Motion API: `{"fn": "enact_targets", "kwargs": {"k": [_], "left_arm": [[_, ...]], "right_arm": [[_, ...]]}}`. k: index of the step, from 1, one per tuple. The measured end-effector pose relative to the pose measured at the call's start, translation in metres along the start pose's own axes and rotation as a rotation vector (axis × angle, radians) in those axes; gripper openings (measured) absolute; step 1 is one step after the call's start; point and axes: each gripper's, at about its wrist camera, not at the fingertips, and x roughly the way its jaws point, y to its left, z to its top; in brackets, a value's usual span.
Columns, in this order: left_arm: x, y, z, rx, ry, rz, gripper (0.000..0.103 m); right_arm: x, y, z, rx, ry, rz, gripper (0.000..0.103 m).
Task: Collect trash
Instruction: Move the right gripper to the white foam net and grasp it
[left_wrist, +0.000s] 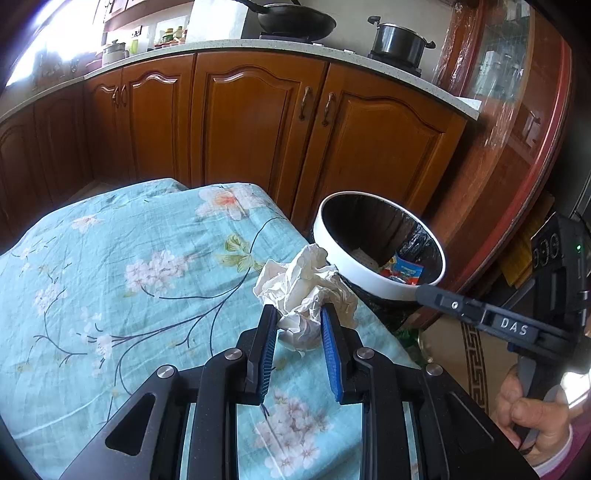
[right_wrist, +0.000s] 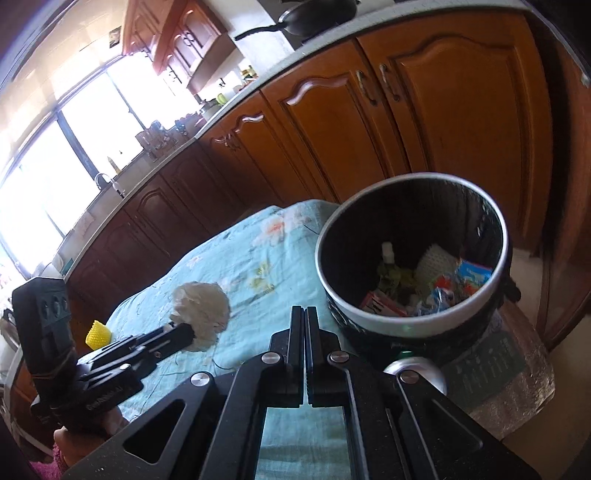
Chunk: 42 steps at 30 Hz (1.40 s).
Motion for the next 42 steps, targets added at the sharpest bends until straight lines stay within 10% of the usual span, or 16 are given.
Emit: {"fn": "enact_targets", "kwargs": {"k": [21, 42], "left_arm": [[-0.001, 0.006, -0.018, -0.037, 0.025, 0.003, 0.023], [-0.199, 0.119, -0.116, -0.288, -0.161, 0.28, 0.023]], "right_arm": [[-0.061, -0.055, -0.035, 0.101, -0.073, -0.095, 0.0], [0.062, 0.192, -0.085, -0.29, 0.237, 0.317, 0.011]]}}
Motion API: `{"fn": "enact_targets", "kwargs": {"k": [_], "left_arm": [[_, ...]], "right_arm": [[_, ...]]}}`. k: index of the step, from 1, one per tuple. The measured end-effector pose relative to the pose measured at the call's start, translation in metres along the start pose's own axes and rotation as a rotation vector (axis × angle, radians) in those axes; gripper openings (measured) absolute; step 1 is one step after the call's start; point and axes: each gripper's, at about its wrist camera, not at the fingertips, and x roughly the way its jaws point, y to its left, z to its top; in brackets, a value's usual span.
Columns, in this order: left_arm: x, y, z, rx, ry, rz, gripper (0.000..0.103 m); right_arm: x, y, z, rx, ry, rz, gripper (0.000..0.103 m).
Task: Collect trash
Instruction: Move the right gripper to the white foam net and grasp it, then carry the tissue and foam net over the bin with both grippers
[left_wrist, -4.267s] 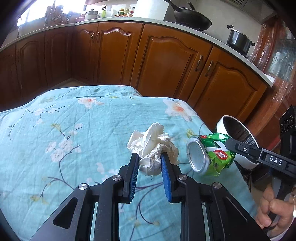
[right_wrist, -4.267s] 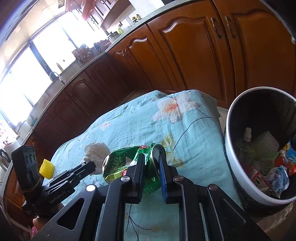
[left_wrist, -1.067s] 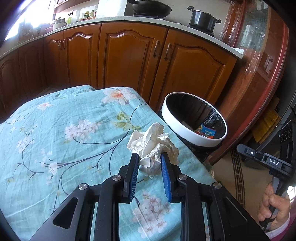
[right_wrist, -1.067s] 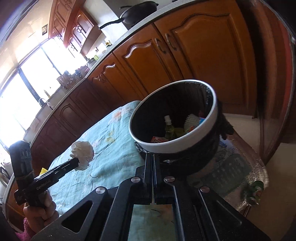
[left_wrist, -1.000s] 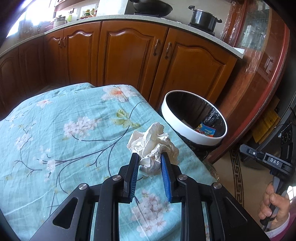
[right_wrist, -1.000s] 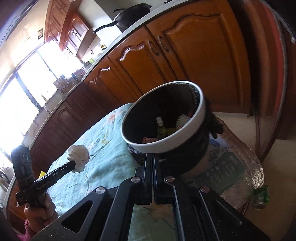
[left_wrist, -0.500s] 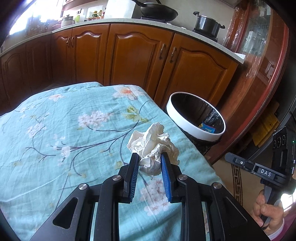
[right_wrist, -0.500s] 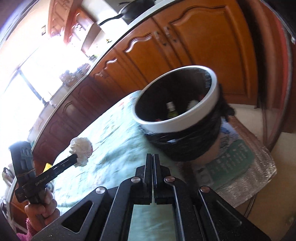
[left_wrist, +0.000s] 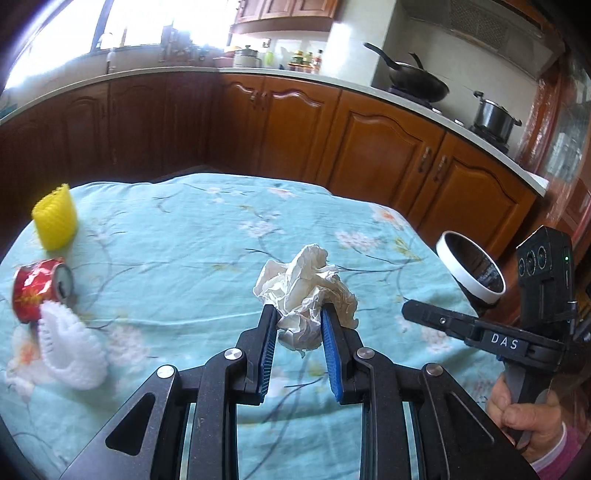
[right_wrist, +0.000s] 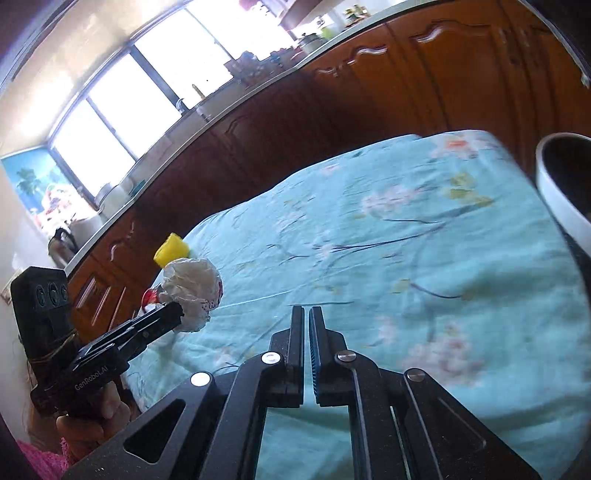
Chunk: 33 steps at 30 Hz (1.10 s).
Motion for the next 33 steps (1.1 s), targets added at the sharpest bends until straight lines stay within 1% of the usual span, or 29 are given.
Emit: {"fn": "enact_targets", "kwargs": {"k": [1, 2, 3, 4, 8, 9, 10, 12, 14, 17, 21, 22, 23, 24, 26, 27, 28, 30, 33], "left_arm": [[-0.01, 0.01, 0.0, -0.016, -0.014, 0.022, 0.023], [-0.022, 0.021, 0.0, -0.032, -0.031, 0.049, 0.023], [-0.032, 0.03, 0.0, -0.044, -0.047, 0.073, 0.023], [-0.043, 0.04, -0.001, -0.055, -0.064, 0.102, 0.023], [-0.073, 0.073, -0.002, -0.107, -0.106, 0.208, 0.023], [-0.077, 0.077, -0.003, -0.122, -0.112, 0.226, 0.023], [-0.082, 0.085, -0.004, -0.139, -0.118, 0.246, 0.023], [-0.09, 0.095, -0.005, -0.164, -0.131, 0.281, 0.023], [-0.096, 0.104, -0.005, -0.186, -0.141, 0.309, 0.023], [-0.1, 0.109, -0.006, -0.208, -0.152, 0.339, 0.024], [-0.087, 0.115, -0.004, -0.219, -0.145, 0.35, 0.024], [-0.084, 0.115, -0.004, -0.218, -0.14, 0.349, 0.024], [-0.081, 0.112, -0.004, -0.219, -0.134, 0.348, 0.024], [-0.077, 0.114, -0.003, -0.218, -0.129, 0.34, 0.024], [-0.07, 0.106, 0.0, -0.213, -0.121, 0.32, 0.024], [-0.063, 0.107, 0.003, -0.207, -0.118, 0.31, 0.024], [-0.058, 0.101, 0.004, -0.197, -0.109, 0.296, 0.024], [-0.048, 0.094, 0.009, -0.182, -0.094, 0.25, 0.024], [-0.024, 0.07, 0.015, -0.132, -0.064, 0.174, 0.024]], "right_arm": [[0.014, 0.013, 0.001, -0.015, 0.025, 0.028, 0.023], [0.025, 0.026, 0.0, -0.031, 0.045, 0.055, 0.03], [0.035, 0.039, -0.001, -0.047, 0.063, 0.075, 0.041], [0.047, 0.052, -0.002, -0.059, 0.079, 0.09, 0.046], [0.094, 0.103, -0.008, -0.127, 0.167, 0.172, 0.046], [0.105, 0.114, -0.01, -0.144, 0.184, 0.186, 0.051], [0.115, 0.125, -0.012, -0.161, 0.199, 0.197, 0.058], [0.133, 0.138, -0.015, -0.183, 0.226, 0.213, 0.063], [0.151, 0.153, -0.016, -0.201, 0.247, 0.23, 0.063], [0.163, 0.169, -0.015, -0.234, 0.262, 0.258, 0.063], [0.188, 0.183, -0.015, -0.269, 0.293, 0.268, 0.063], [0.195, 0.184, -0.016, -0.273, 0.308, 0.266, 0.059], [0.199, 0.185, -0.017, -0.278, 0.32, 0.257, 0.051], [0.199, 0.184, -0.019, -0.285, 0.331, 0.238, 0.016], [0.187, 0.176, -0.019, -0.279, 0.315, 0.235, 0.014], [0.177, 0.171, -0.017, -0.283, 0.294, 0.224, 0.014], [0.168, 0.166, -0.016, -0.285, 0.276, 0.207, 0.014], [0.144, 0.148, -0.01, -0.267, 0.236, 0.19, 0.014], [0.106, 0.109, -0.001, -0.209, 0.175, 0.137, 0.014]]}}
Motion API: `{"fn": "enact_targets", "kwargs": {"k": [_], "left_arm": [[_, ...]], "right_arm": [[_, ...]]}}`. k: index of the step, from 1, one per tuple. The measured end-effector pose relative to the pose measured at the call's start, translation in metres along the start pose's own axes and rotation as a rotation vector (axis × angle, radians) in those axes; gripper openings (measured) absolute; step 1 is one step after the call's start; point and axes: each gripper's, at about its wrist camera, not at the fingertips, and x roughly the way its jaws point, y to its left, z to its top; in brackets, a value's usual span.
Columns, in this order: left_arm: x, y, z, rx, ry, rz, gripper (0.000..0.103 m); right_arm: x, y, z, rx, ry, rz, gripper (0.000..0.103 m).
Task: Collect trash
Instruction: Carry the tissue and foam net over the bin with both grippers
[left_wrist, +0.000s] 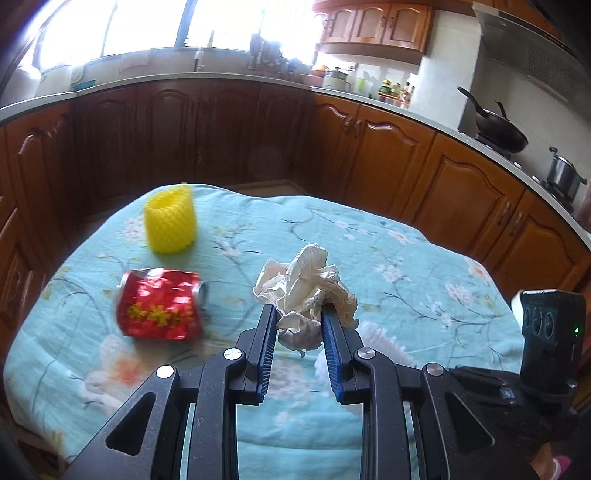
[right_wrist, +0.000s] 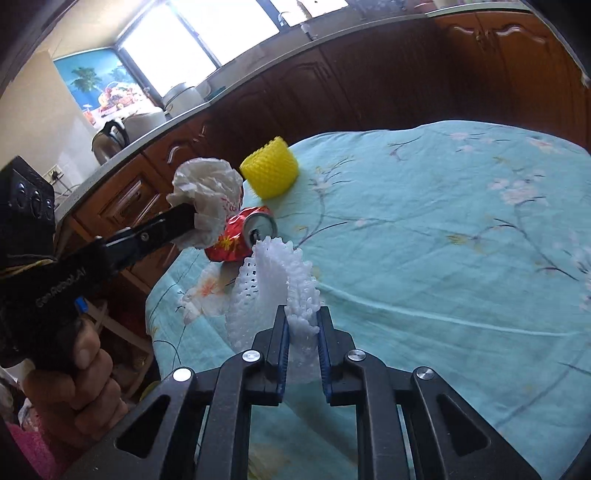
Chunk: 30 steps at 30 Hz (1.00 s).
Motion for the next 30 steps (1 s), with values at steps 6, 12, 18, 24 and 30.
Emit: {"fn": "enact_targets", "kwargs": {"k": [6, 12, 18, 24, 30], "left_arm": [[0.039, -0.077, -0.011, 0.108, 0.089, -0.175, 0.024], [0.074, -0.148, -0.014, 0.206, 0.156, -0.323, 0.024], [0.109, -0.21, -0.016, 0.293, 0.21, -0.414, 0.024], [0.134, -0.263, -0.018, 0.36, 0.244, -0.465, 0.024], [0.165, -0.305, -0.015, 0.407, 0.273, -0.498, 0.024]], "right_arm": [[-0.09, -0.073, -0.027, 0.144, -0.117, -0.17, 0.014], [-0.173, -0.133, -0.057, 0.28, -0.223, -0.326, 0.014], [-0.24, -0.178, -0.08, 0.392, -0.322, -0.438, 0.014], [-0.285, -0.208, -0.092, 0.457, -0.39, -0.512, 0.015], [-0.31, -0.23, -0.097, 0.501, -0.421, -0.568, 0.015]]}}
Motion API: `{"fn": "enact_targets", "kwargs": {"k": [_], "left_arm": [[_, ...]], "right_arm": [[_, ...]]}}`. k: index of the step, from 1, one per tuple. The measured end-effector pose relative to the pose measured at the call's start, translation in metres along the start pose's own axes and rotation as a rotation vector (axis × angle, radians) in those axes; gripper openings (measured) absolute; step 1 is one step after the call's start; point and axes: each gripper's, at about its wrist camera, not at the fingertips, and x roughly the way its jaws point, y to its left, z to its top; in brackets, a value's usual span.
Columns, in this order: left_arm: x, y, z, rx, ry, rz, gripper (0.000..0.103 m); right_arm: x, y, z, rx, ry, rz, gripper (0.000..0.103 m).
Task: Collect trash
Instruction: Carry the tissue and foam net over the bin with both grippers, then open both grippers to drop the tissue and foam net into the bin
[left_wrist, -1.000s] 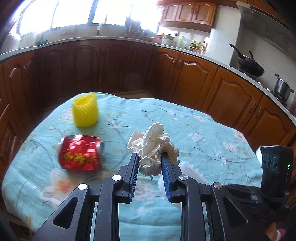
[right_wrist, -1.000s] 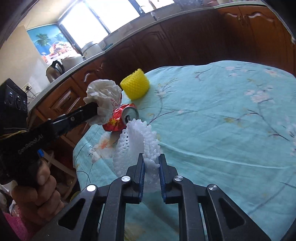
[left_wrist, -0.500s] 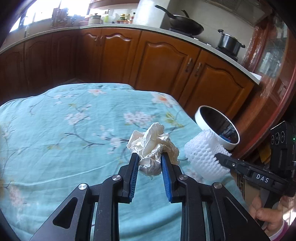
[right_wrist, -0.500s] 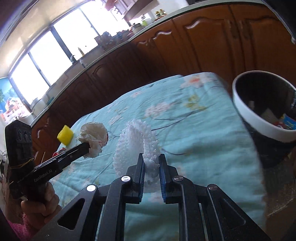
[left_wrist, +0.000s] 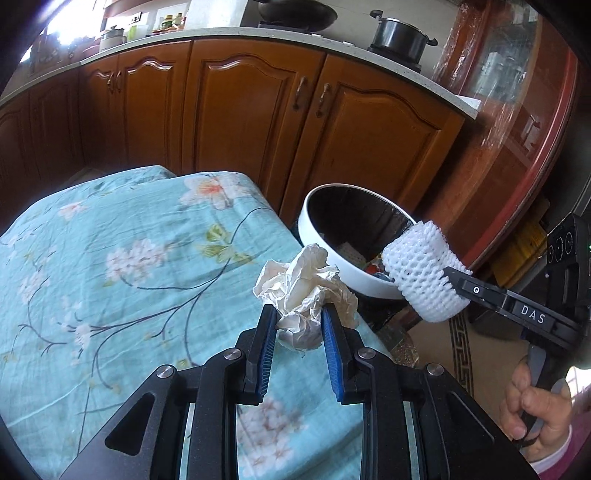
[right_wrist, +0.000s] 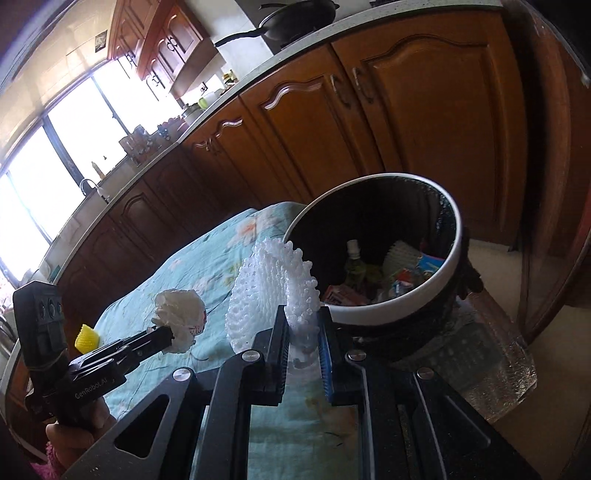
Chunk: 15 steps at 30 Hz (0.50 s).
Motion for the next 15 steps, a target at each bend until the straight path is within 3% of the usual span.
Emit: {"fn": "enact_targets", "kwargs": {"k": [15], "left_arm": [[0.075, -0.052, 0.061, 0.09, 0.009, -0.026, 0.025]], "right_arm": [[0.021, -0.048, 0.048, 0.027, -0.005, -0.098, 0.017]]}}
